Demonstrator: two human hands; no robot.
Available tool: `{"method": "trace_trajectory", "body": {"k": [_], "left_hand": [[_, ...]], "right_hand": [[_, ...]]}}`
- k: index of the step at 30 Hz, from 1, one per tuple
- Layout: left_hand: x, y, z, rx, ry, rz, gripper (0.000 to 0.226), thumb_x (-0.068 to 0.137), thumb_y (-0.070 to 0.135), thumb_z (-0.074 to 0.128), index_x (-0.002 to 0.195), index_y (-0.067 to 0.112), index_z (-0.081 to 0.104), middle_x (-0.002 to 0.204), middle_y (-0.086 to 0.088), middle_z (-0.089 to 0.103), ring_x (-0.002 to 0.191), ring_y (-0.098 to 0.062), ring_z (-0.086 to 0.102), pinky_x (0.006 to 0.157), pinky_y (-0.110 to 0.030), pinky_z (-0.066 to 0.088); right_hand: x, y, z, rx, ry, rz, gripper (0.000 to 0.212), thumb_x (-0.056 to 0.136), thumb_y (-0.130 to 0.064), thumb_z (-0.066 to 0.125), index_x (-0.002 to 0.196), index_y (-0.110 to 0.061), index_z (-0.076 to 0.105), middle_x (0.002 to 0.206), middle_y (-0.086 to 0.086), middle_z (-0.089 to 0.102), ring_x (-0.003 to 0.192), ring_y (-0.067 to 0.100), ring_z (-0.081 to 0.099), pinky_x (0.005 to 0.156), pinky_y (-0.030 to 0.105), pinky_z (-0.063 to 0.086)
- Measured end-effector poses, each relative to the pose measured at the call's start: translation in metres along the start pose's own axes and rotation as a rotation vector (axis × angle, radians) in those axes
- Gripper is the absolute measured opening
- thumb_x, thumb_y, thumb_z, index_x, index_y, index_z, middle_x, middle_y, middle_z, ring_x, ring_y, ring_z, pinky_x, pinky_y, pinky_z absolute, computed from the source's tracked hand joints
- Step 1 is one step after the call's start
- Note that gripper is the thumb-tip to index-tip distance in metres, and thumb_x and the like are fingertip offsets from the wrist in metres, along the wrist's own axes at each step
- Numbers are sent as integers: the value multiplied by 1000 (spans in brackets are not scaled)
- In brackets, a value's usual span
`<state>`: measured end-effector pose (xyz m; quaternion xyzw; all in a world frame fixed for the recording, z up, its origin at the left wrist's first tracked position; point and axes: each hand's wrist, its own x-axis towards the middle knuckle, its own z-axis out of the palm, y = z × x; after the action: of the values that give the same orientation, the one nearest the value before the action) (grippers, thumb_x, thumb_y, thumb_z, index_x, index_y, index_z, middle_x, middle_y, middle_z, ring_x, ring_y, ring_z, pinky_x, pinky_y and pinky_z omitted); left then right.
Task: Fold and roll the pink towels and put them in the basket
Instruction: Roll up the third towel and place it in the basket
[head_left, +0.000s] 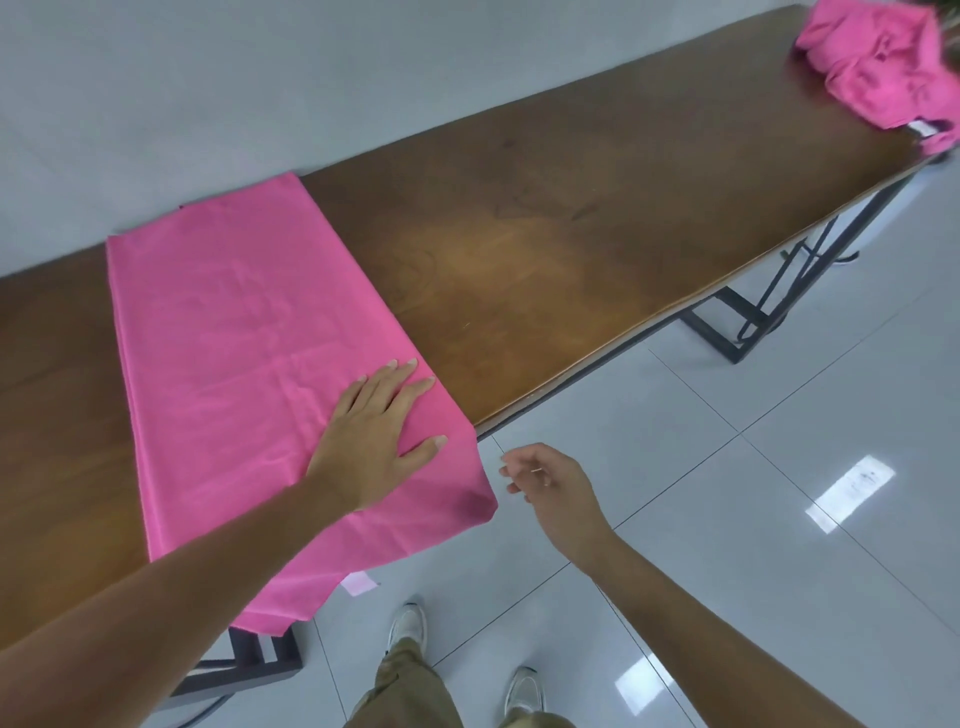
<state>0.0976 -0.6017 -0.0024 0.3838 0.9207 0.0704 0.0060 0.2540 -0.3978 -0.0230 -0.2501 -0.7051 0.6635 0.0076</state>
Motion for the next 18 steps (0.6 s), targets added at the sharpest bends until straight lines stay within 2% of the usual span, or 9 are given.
{"method": "trace_trajectory", "body": {"k": [4, 8, 10, 12, 15, 18], "left_hand": [[2, -4, 4, -47, 41, 21, 75, 94, 73, 31, 155, 29, 37, 165, 4, 28, 154, -19, 18, 125, -44, 16], [22, -18, -15, -108, 51, 115, 62, 95, 69, 32, 136, 30, 56, 144, 5, 51, 135, -20, 44, 108, -44, 36], [40, -40, -26, -130, -6, 222, 55, 98, 61, 33, 130, 26, 61, 137, 3, 54, 126, -20, 49, 104, -43, 43], [63, -70, -31, -122, -20, 304, 40, 101, 46, 40, 125, 23, 62, 137, -1, 52, 125, -23, 50, 102, -45, 47], [106, -118, -38, -120, -15, 304, 23, 101, 25, 54, 120, 17, 65, 136, -5, 54, 122, -27, 52, 101, -48, 48], [145, -154, -54, -109, -55, 274, 25, 101, 18, 58, 124, 14, 65, 133, -7, 57, 121, -29, 51, 102, -48, 46]], "right_hand": [[-5, -28, 14, -188, 98, -140, 10, 101, -24, 58, 103, -25, 68, 103, -13, 69, 95, 6, 65, 77, 12, 50], [-3, -49, 27, -297, 213, -209, 14, 100, -22, 59, 109, -30, 66, 112, -20, 60, 99, -2, 59, 77, 8, 48], [2, -55, 32, -348, 229, -195, 17, 99, -24, 61, 113, -33, 65, 115, -20, 58, 100, -3, 59, 76, 10, 49], [6, -59, 38, -390, 247, -160, 19, 99, -25, 62, 116, -34, 63, 117, -18, 56, 101, -2, 59, 76, 11, 50], [10, -65, 49, -401, 297, -95, 20, 99, -24, 64, 118, -30, 62, 119, -13, 54, 100, 1, 59, 79, 14, 52], [14, -69, 59, -417, 354, -53, 20, 97, -25, 67, 116, -27, 64, 117, -11, 53, 98, 2, 59, 80, 15, 52]]}}
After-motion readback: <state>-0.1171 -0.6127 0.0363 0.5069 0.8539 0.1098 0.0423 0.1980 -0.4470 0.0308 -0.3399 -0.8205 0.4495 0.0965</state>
